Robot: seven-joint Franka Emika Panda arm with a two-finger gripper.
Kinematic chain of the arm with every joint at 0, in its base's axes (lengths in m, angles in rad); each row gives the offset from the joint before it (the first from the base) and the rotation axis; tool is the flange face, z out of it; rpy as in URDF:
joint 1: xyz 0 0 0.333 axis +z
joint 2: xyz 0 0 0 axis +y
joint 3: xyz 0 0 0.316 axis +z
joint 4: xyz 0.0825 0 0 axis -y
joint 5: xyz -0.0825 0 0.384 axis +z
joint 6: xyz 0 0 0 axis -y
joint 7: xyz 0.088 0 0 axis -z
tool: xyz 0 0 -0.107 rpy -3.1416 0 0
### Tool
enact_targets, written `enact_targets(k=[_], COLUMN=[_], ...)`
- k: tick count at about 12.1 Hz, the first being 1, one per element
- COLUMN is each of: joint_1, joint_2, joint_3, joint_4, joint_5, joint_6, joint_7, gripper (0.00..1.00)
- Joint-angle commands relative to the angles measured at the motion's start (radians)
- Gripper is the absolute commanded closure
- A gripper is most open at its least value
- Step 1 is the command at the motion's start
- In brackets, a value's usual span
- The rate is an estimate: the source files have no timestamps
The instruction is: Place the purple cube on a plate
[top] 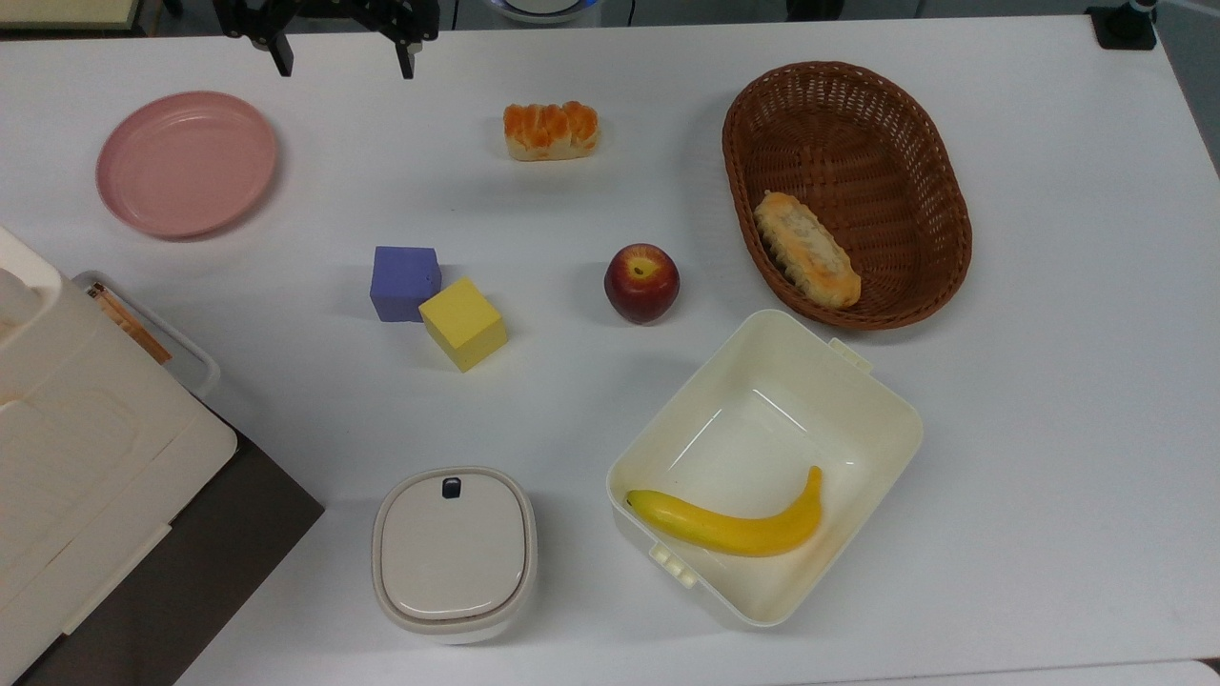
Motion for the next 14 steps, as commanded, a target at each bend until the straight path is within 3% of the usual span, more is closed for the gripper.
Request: enact_targets(k=[1,14], joint_1=[0.003,-0.003], joint_2=[0.001,0.005], joint_3=[-0.015,-0.008], joint_4=[0.025,0.021], joint_5=[0.025,0.027], joint_6=[-0.033,-0.023], joint_7=[-0.029,-0.031], gripper=[0.00,0.00])
